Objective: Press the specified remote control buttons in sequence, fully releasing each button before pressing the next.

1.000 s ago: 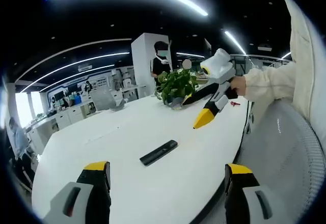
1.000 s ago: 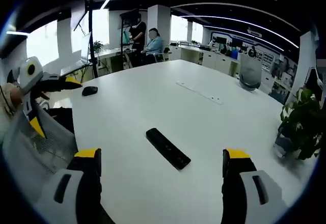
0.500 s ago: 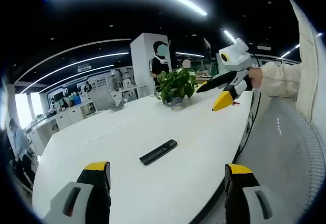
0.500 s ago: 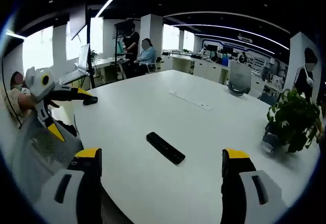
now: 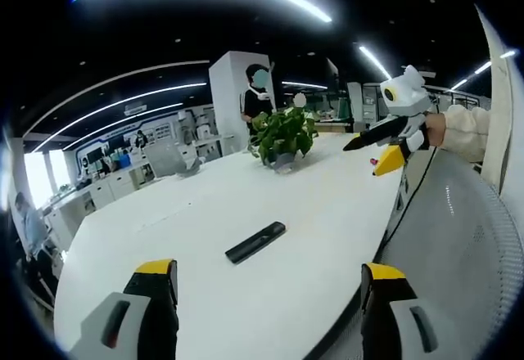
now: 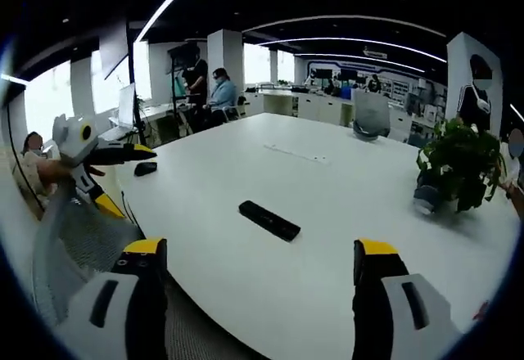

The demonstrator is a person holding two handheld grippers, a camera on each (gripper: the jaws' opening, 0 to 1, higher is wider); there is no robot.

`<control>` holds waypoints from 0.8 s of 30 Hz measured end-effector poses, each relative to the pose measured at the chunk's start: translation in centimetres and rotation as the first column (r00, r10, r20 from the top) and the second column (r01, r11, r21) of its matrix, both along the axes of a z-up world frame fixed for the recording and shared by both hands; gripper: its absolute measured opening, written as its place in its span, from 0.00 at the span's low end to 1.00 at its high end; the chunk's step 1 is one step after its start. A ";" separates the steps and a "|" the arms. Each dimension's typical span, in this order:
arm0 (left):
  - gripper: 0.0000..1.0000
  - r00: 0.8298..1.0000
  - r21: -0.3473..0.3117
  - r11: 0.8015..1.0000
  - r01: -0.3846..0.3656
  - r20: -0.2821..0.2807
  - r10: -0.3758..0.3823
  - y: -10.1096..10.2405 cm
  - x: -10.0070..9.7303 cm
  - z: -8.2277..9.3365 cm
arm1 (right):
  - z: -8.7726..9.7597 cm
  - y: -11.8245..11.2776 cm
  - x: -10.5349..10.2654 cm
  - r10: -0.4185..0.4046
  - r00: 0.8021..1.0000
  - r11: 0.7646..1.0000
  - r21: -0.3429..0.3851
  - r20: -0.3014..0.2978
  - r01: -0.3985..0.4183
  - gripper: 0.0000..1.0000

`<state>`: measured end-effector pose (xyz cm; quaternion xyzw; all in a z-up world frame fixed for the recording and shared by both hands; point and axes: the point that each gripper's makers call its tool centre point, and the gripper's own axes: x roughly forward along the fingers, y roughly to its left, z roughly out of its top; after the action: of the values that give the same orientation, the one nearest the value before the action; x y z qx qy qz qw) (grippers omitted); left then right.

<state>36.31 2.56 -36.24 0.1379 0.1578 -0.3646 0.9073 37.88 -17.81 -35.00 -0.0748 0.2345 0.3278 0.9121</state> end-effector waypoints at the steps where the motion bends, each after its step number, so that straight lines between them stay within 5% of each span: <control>1: 0.97 1.000 0.001 1.000 0.001 -0.001 -0.001 0.0 0.0 0.0 | -0.1 0.0 -0.2 -0.001 1.000 1.000 0.000 -0.005 0.001 0.98; 8: 0.97 1.000 0.001 1.000 -0.007 -0.007 0.007 0.1 0.0 -0.1 | -0.7 -0.6 -1.6 -0.016 1.000 0.999 -0.028 -0.008 0.015 0.97; 19: 0.97 1.000 0.012 1.000 -0.005 -0.021 0.005 0.1 -0.1 -0.5 | 0.2 -0.6 -0.7 -0.035 0.993 0.999 -0.037 0.110 0.039 0.92; 24: 0.97 1.000 0.029 1.000 0.004 -0.025 -0.004 -0.1 -0.2 -0.7 | -0.9 -0.3 -0.9 -0.018 0.998 0.999 -0.046 0.060 0.021 0.90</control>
<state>36.13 2.50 -36.90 0.1468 0.1744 -0.3657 0.9024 37.00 -18.10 -35.89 -0.1036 0.2155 0.3110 0.9199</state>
